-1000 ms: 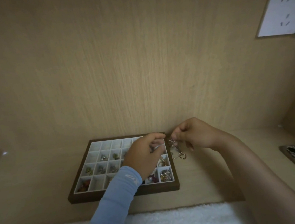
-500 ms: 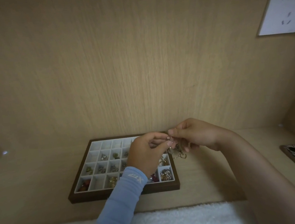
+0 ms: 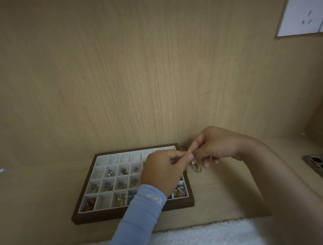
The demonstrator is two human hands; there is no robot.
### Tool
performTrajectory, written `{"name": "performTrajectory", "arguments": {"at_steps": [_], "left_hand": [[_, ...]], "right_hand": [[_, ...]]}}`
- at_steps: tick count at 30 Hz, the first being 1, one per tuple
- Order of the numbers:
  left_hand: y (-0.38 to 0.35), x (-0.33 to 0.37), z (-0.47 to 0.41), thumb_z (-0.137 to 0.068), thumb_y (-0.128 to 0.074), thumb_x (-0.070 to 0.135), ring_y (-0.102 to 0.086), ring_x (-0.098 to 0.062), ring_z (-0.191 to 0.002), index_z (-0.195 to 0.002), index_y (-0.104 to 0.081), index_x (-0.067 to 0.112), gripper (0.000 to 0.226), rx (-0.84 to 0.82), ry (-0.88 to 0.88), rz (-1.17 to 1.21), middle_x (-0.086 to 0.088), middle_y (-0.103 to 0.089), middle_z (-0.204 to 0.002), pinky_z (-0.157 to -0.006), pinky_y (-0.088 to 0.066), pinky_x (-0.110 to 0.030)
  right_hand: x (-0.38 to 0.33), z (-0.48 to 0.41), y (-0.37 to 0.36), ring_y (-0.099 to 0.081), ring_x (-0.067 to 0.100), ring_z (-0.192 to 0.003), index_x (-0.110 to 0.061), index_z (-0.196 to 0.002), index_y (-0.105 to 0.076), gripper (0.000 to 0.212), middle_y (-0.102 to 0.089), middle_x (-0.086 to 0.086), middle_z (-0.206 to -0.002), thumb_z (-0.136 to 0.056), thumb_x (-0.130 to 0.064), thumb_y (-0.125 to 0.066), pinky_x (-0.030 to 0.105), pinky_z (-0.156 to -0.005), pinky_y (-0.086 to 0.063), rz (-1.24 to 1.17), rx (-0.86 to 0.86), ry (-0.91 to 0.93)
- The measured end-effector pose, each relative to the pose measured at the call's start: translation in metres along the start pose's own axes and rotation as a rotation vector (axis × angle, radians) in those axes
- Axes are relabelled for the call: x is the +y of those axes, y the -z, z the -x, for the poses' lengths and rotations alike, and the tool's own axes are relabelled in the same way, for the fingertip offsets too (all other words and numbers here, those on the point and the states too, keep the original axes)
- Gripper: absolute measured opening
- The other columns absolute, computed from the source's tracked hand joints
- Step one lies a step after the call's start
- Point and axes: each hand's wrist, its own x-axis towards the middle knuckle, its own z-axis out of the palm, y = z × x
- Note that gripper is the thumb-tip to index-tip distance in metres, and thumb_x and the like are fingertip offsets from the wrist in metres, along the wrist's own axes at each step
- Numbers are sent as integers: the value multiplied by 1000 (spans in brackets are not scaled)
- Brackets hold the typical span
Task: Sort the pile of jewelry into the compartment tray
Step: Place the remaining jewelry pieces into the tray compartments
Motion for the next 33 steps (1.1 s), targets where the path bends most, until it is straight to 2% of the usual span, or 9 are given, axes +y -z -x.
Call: {"name": "performTrajectory", "arguments": {"at_steps": [5, 12, 16, 19, 22, 24, 28, 30, 33], "left_hand": [[-4, -1, -1, -86, -69, 33, -65, 6, -75, -85, -79, 33, 9, 19, 74, -32, 20, -72, -75, -77, -55, -21], [-4, -1, -1, -91, -62, 32, -66, -1, -75, -82, -78, 28, 19, -4, 149, -3, 10, -73, -74, -80, -54, -24], [-2, -1, -2, -91, -62, 32, -68, -9, -70, -77, -78, 27, 22, -29, 196, 76, 5, -74, -72, -77, -57, -29], [-1, 0, -3, -91, -63, 33, -63, -5, -63, -74, -78, 28, 22, -46, 241, 139, 8, -74, -72, -79, -57, -31], [0, -1, -4, -90, -63, 35, -60, -15, -65, -71, -77, 31, 23, -49, 269, 188, -4, -75, -76, -81, -56, -40], [2, 0, -3, -90, -63, 35, -58, -16, -65, -73, -77, 30, 23, -74, 258, 203, -8, -75, -79, -78, -56, -37], [5, 4, -4, -94, -59, 29, -59, -6, -66, -81, -76, 29, 21, -131, 249, 224, 13, -75, -78, -70, -53, -21], [9, 4, -8, -97, -55, 27, -62, -8, -69, -87, -75, 27, 23, -167, 273, 247, 12, -76, -81, -71, -52, -20], [18, 0, -13, -99, -48, 22, -66, -13, -74, -101, -73, 18, 25, -229, 317, 298, 7, -77, -88, -62, -48, -17]], "right_hand": [[-3, 0, -1, -64, 9, -55, -11, -93, -78, 8, -78, 4, -83, -87, -13, -72, 21, -48, -41, 101, -17, -22], [-10, 3, -1, -65, 8, -60, -18, -89, -78, 7, -77, -4, -78, -85, -21, -74, 25, -54, -45, 191, -37, -34], [-10, 1, -2, -65, 9, -59, -17, -87, -78, 5, -76, -1, -75, -84, -16, -74, 23, -50, -43, 171, 18, -23], [-10, 2, 1, -64, 11, -60, -19, -86, -75, 10, -77, 8, -86, -83, -10, -73, 21, -47, -42, 162, 49, -6], [-11, 3, 0, -63, 13, -59, -16, -94, -71, 18, -76, 7, -85, -83, -1, -70, 19, -45, -41, 106, 58, 40], [-12, 3, -1, -63, 14, -58, -15, -96, -71, 20, -76, 10, -86, -83, -1, -74, 18, -43, -41, 64, 53, 79], [-15, 5, -2, -61, 13, -54, -7, -91, -76, 11, -74, 11, -78, -82, 0, -76, 12, -43, -40, 32, 66, 138], [-15, 5, -2, -60, 13, -52, -5, -90, -77, 10, -72, 4, -71, -82, 1, -76, 12, -43, -40, 10, 90, 152], [-14, 1, -4, -60, 15, -52, -6, -89, -79, 8, -73, 1, -67, -82, -3, -78, 15, -46, -44, -6, 119, 175]]}}
